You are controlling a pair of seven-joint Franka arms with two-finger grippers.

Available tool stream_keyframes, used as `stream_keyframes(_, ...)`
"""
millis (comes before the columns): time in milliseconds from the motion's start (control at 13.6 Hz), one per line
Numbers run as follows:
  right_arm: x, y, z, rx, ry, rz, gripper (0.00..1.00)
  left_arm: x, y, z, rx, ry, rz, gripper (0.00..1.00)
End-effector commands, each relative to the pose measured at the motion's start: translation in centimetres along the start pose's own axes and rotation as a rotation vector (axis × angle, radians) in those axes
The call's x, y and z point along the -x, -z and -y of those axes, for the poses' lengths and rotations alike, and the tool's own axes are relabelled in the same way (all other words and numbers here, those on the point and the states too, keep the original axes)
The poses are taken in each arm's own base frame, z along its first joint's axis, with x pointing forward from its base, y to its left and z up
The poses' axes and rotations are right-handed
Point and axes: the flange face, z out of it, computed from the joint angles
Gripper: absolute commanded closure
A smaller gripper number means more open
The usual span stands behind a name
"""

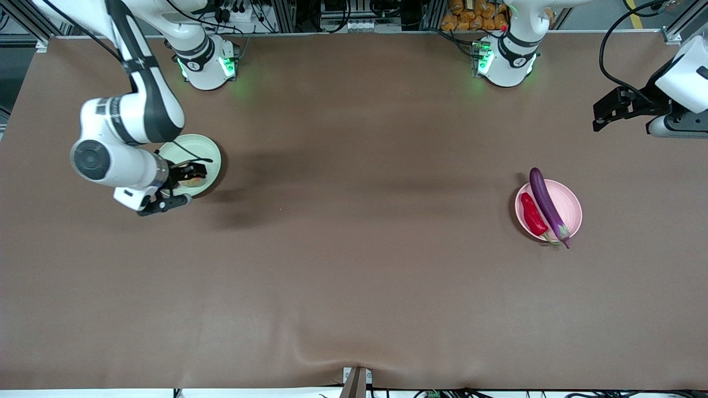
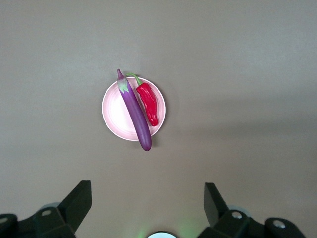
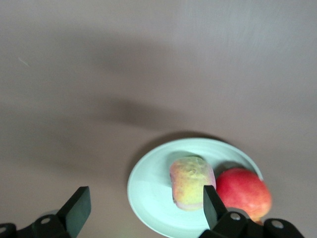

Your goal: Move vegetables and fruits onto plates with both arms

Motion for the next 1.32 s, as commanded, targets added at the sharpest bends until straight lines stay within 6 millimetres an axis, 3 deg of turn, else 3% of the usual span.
stream_keyframes(0,-4.4,8.9,-0.3,-0.025,0.010,-0.063,0.00,1.1,0.3,0.0,0.017,0.014,-0.002,0.00)
stream_keyframes(147,-5.2,14.6,-0.6,-0.019,0.018,-0.049,0.00,0.9,0.2,0.0,0.017,0.011,-0.008,0.00)
stream_keyframes(294,-4.7,18.8,-1.6,-0.020,0.006,-0.078,0.00,0.7,0.3,-0.1,0.018,-0.007,-0.024,0.00)
stream_keyframes(514,-3.9,22.3,-0.1,0.001,0.020,-0.146,0.00,0.7,0.2,-0.1,0.018,-0.007,-0.021,0.00)
stream_keyframes(661,-0.9,26.3,0.7,0.036,0.022,-0.216,0.00,0.6,-0.1,0.0,0.018,-0.003,-0.016,0.00)
stream_keyframes(808,2.6,28.5,1.9,0.089,0.011,-0.239,0.00,0.5,-0.1,0.0,0.018,-0.003,-0.018,0.00)
stream_keyframes(955,5.5,29.6,4.0,0.117,-0.014,-0.267,0.00,0.5,-0.1,0.1,0.017,-0.003,-0.018,0.00)
stream_keyframes(1101,6.7,29.0,6.4,0.160,-0.062,-0.254,0.00,0.4,-0.1,0.1,0.017,-0.003,-0.019,0.00)
stream_keyframes(1248,7.7,27.7,5.4,0.161,-0.057,-0.282,0.00,0.5,-0.1,0.1,0.016,-0.003,-0.018,0.00)
